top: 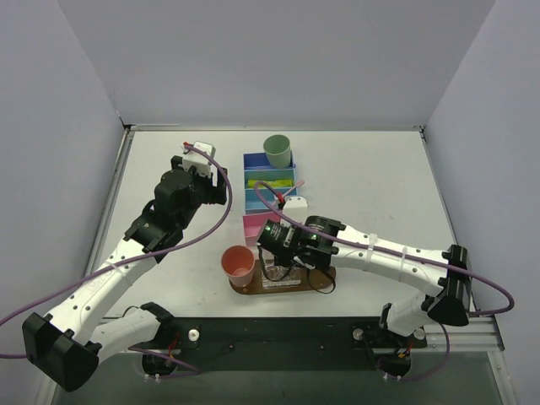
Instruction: Prepare toiletry sets of a toothbrush and toothpaste on the tray
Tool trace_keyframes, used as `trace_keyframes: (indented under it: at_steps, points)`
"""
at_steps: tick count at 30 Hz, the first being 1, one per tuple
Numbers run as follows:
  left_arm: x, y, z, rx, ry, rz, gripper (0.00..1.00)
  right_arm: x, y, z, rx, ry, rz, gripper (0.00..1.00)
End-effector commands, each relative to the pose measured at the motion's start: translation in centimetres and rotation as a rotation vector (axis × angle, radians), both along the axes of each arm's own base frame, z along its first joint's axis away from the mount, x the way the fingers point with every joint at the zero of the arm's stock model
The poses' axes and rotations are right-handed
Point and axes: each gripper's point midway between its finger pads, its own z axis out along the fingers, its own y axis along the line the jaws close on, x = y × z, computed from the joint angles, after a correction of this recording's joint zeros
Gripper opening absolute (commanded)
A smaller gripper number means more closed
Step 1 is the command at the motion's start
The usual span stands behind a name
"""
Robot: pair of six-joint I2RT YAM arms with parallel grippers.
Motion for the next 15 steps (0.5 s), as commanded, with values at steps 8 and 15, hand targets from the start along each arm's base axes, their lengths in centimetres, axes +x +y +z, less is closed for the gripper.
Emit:
trace_keyframes:
  at_steps: [8, 15]
  points:
    - [0.8, -2.0, 1.9, -0.18, 0.028, -0.069, 0.83, 7.6, -6.4, 7.4, -0.006, -0.226, -0.026, 0.3]
    - [4.3, -5.0, 2.5, -0.285, 0.13, -0.092, 0.78, 10.8, -8.2, 9.9, 0.057, -0.316, -0.02, 0.31]
